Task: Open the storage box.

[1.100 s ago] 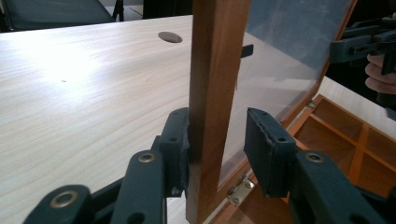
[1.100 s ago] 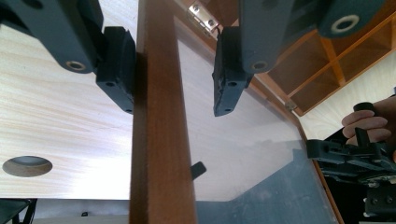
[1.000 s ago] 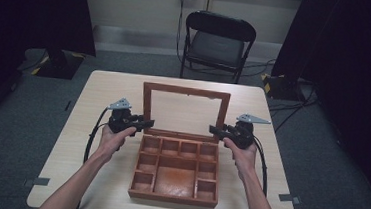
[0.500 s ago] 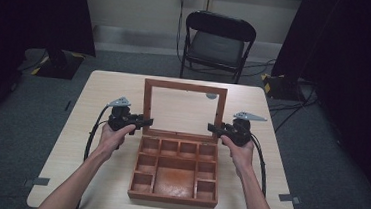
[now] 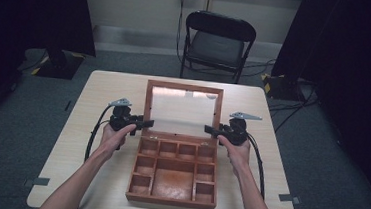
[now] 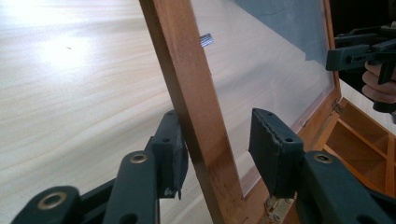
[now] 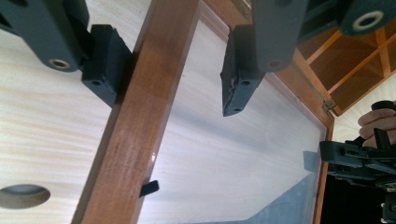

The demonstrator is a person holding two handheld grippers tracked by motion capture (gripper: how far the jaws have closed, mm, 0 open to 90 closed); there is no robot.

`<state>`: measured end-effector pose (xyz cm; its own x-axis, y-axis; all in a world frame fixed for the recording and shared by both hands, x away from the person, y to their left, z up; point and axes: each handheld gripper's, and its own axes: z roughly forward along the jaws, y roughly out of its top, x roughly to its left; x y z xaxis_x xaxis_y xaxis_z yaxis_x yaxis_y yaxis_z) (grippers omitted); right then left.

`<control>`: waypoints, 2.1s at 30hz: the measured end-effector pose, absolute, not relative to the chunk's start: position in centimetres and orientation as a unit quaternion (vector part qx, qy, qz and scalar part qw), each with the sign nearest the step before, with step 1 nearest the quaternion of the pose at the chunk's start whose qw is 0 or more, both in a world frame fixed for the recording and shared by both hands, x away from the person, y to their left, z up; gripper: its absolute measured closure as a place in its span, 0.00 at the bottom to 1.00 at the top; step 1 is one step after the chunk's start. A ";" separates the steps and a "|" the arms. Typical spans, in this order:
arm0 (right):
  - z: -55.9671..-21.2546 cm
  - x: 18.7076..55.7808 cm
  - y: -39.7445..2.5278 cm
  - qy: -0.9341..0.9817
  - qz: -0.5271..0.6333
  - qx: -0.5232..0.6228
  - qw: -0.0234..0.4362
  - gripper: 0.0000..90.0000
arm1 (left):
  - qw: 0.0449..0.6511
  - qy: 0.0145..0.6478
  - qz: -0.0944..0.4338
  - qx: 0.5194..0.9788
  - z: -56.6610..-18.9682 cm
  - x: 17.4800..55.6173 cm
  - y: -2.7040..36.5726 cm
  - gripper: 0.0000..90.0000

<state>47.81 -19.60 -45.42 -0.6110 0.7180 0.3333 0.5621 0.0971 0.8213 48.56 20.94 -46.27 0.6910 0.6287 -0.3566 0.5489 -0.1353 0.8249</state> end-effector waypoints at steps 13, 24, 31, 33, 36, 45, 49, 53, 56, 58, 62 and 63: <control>-46.7 48.4 -18.6 0.738 0.493 0.456 0.066 0.38 | 0.512 0.406 0.031 0.756 -47.2 48.8 20.6 0.50; -47.4 48.7 -18.6 0.739 0.477 0.473 0.053 0.31 | 0.502 0.415 0.004 0.758 -48.1 49.1 20.6 0.41; -47.7 48.8 -18.5 0.739 0.464 0.485 0.054 0.28 | 0.493 0.424 -0.006 0.760 -48.4 49.1 20.4 0.35; -47.8 48.8 -18.5 0.739 0.464 0.485 0.053 0.27 | 0.491 0.427 -0.002 0.759 -48.5 49.1 20.4 0.34; -47.8 48.8 -18.4 0.743 0.449 0.494 0.057 0.23 | 0.480 0.437 -0.002 0.761 -48.7 49.3 20.5 0.30; -48.1 48.9 -18.5 0.741 0.445 0.501 0.046 0.23 | 0.480 0.444 -0.011 0.756 -48.9 49.4 20.5 0.29; -48.2 49.0 -18.5 0.739 0.445 0.504 0.040 0.23 | 0.480 0.449 -0.017 0.753 -49.0 49.5 20.5 0.28; -48.3 49.1 -18.5 0.738 0.443 0.508 0.034 0.23 | 0.477 0.454 -0.025 0.753 -49.1 49.5 20.6 0.28; -48.5 49.1 -18.6 0.735 0.443 0.512 0.027 0.22 | 0.478 0.456 -0.026 0.750 -49.2 49.6 20.7 0.27; -48.4 49.1 -18.6 0.735 0.443 0.512 0.026 0.22 | 0.476 0.465 -0.026 0.746 -49.2 49.7 21.0 0.26; -48.4 49.1 -18.7 0.737 0.442 0.511 0.030 0.22 | 0.479 0.470 -0.024 0.741 -49.3 49.7 21.5 0.26; -48.3 49.1 -18.7 0.737 0.441 0.511 0.034 0.22 | 0.478 0.469 -0.022 0.742 -49.3 49.7 21.6 0.26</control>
